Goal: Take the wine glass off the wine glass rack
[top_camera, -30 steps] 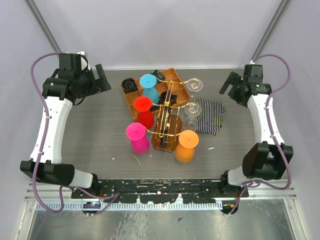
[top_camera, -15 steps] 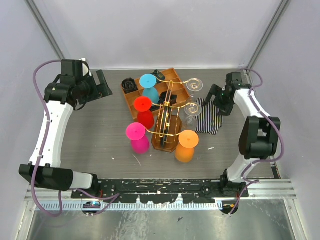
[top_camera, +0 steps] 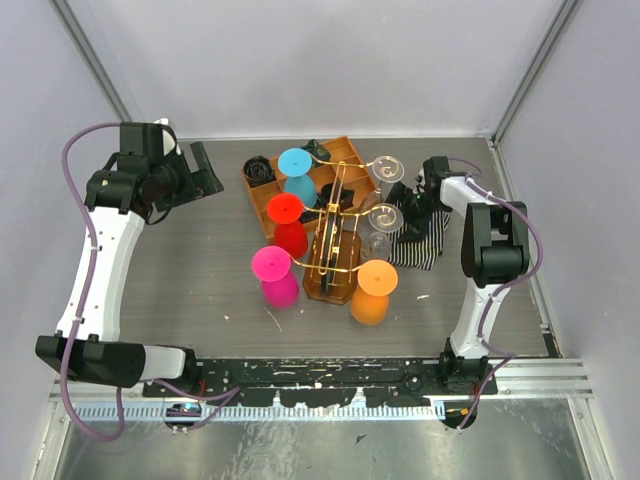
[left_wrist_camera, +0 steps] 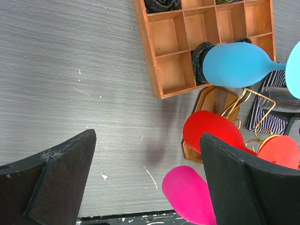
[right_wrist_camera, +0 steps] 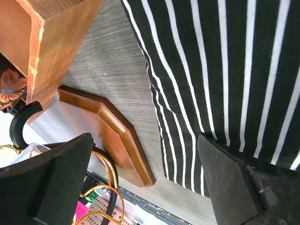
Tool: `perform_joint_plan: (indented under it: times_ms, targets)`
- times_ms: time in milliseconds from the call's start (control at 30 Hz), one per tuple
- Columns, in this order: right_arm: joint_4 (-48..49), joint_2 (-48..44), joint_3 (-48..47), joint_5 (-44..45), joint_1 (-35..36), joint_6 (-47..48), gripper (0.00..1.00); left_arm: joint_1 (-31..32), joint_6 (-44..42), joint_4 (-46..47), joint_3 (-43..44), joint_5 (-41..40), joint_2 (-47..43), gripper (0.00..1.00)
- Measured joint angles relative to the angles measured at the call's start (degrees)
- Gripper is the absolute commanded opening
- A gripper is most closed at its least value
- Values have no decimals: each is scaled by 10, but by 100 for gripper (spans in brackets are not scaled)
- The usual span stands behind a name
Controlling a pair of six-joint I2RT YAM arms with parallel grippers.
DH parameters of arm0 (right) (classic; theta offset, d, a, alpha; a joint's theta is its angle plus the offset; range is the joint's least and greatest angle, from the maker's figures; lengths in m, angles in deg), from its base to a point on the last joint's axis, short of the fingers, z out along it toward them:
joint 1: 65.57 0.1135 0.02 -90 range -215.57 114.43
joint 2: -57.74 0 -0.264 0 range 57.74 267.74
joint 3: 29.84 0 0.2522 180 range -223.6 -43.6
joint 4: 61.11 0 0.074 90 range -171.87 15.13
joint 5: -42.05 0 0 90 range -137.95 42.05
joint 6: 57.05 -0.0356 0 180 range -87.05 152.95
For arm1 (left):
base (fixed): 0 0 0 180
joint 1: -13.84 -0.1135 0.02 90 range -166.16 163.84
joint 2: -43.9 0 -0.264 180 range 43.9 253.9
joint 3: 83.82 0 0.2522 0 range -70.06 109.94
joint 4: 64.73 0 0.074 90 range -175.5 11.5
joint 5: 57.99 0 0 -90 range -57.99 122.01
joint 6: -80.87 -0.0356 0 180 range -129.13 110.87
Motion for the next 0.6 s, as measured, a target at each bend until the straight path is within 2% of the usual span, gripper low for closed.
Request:
perform_joint_plan:
  times_ms: [200, 433, 600]
  targets:
    - [-26, 0, -10, 55, -37, -5, 100, 0, -4, -5, 0, -8, -1, 99]
    - [-46, -20, -9, 221, -166, 15, 100, 0, -6, -6, 0, -12, -2, 99]
    - [-53, -30, -9, 302, -192, 37, 100, 0, -6, 9, -11, -11, 2, 99]
